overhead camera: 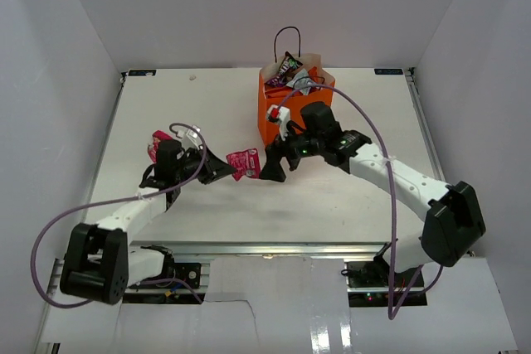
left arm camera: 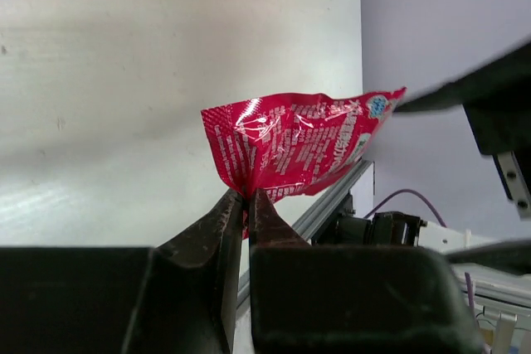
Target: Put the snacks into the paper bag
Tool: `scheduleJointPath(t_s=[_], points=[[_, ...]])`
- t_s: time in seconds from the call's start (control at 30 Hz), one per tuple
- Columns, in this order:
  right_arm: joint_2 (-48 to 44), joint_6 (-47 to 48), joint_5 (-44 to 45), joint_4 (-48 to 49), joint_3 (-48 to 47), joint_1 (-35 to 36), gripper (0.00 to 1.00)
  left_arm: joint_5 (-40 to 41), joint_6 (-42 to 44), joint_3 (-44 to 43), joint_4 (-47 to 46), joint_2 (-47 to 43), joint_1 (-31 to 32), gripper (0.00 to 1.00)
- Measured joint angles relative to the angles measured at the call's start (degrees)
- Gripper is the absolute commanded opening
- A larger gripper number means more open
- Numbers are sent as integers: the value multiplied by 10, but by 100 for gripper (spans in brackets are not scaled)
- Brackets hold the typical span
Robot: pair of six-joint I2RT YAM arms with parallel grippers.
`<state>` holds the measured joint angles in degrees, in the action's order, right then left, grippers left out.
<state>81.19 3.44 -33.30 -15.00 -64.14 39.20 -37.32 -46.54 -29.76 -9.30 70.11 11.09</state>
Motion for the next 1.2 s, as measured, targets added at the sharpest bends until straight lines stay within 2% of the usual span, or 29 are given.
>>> scheduleJointPath(t_s=[0.07,0.17,0.37,0.47,0.53,0.57,0.67,0.7,0.77,0.8,0.87,0.9,0.93,1.03,1.2], points=[[37,-50,34,7,-34,23,100,2,-16,40,-8,-57,14,0],[87,-123,76,27,-67,29,92,8,-45,83,-16,-131,19,0],[124,-218,82,40,-67,31,62,20,-85,124,-25,-216,25,0],[125,-242,61,63,-63,45,37,20,-96,135,-27,-230,27,0],[125,-251,43,80,-62,54,28,20,-101,138,-28,-233,28,0],[125,-256,32,90,-59,57,19,20,-104,140,-28,-234,28,0],[125,-255,4,109,-51,61,8,20,-105,141,-26,-235,29,1],[125,-254,-6,113,-48,61,8,20,-105,141,-26,-235,29,2],[124,-242,-27,120,-43,58,8,19,-105,141,-26,-233,29,11],[124,-233,-38,121,-43,56,8,17,-105,140,-26,-232,30,23],[121,-198,-59,118,-43,54,8,8,-98,137,-26,-226,30,38],[118,-171,-69,106,-47,53,8,5,-92,133,-23,-224,30,53],[115,-143,-79,88,-56,53,8,1,-85,127,-22,-223,30,59],[107,-54,-99,40,-92,45,8,-11,-57,97,-22,-227,30,71],[102,78,-110,-34,-200,-10,8,-22,3,46,-25,-261,30,82]])
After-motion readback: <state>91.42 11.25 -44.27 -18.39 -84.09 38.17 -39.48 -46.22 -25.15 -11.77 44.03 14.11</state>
